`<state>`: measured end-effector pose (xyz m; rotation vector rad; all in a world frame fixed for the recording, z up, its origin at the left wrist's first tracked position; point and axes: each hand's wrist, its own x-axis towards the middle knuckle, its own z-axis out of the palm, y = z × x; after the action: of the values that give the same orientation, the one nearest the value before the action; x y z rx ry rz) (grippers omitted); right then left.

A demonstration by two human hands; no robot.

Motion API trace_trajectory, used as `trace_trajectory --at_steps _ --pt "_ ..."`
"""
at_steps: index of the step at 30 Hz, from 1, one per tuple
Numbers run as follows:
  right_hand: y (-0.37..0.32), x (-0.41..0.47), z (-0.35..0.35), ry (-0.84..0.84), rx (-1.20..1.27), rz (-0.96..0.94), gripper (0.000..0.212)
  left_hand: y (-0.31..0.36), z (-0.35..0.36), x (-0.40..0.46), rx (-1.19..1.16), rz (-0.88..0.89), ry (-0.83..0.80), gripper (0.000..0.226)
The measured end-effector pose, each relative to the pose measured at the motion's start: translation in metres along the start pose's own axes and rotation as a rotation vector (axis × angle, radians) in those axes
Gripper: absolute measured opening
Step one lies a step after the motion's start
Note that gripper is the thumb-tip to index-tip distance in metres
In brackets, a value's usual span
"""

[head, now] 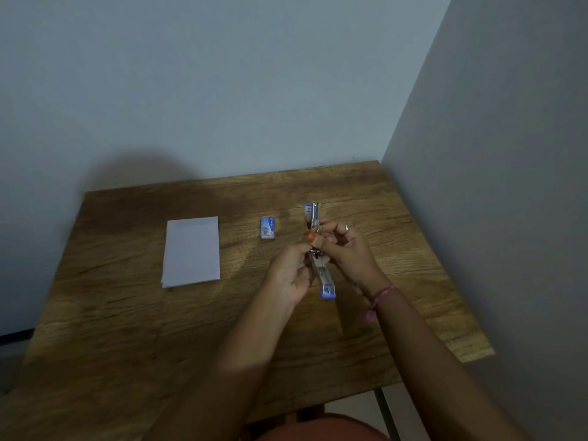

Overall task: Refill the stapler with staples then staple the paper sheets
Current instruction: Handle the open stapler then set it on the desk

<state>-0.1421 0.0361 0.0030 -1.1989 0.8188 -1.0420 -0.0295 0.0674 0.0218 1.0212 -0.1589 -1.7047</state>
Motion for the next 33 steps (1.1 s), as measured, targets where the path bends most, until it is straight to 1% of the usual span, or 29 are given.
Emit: trace_trajectory --at_steps 2,5,8,11,13,16,18,21,23,25,28,30,33 --pt "-0.009 0.001 -0.004 -0.025 0.011 0.035 0.006 0.004 -0.004 -0.001 -0.015 -0.028 -0.076 0.021" --pt "-0.022 0.005 -0.008 -0.088 0.037 0.088 0.017 0.009 -0.008 -0.004 -0.049 -0.061 -0.154 0.021" --pt "-0.03 0.007 -0.009 -0.131 0.011 0.128 0.021 0.012 -0.01 -0.005 -0.07 -0.087 -0.198 0.025" --pt "-0.034 0.006 -0.01 -0.115 -0.142 0.029 0.021 0.017 -0.012 -0.005 -0.087 -0.105 -0.249 0.035" --pt "-0.036 0.005 -0.011 -0.104 -0.288 -0.076 0.015 0.016 -0.013 -0.004 -0.101 -0.102 -0.241 0.035" --pt "-0.037 0.006 -0.014 -0.103 -0.432 -0.16 0.018 0.012 -0.012 -0.002 -0.135 -0.077 -0.178 0.022" --pt "-0.038 0.007 -0.014 -0.121 -0.507 -0.182 0.02 0.011 -0.01 -0.002 -0.134 -0.055 -0.123 0.014" --pt "-0.038 0.007 -0.014 -0.136 -0.596 -0.164 0.021 0.008 -0.007 -0.003 -0.148 -0.035 -0.06 0.015" --pt "-0.038 0.006 -0.012 -0.126 -0.673 -0.192 0.021 0.005 -0.006 -0.003 -0.169 -0.035 -0.038 0.016" --pt "-0.036 0.004 -0.01 -0.115 -0.69 -0.209 0.02 0.003 -0.006 -0.003 -0.181 -0.039 -0.029 0.017" --pt "-0.036 0.003 -0.011 -0.121 -0.619 -0.154 0.021 0.004 -0.01 -0.004 -0.168 -0.05 -0.036 0.014" --pt "-0.04 0.004 -0.013 -0.158 -0.608 -0.12 0.021 0.005 -0.013 -0.004 -0.125 -0.057 -0.04 0.012" --pt "-0.046 0.006 -0.018 -0.216 -0.577 -0.035 0.019 0.004 -0.016 -0.003 -0.033 -0.045 -0.062 0.014"
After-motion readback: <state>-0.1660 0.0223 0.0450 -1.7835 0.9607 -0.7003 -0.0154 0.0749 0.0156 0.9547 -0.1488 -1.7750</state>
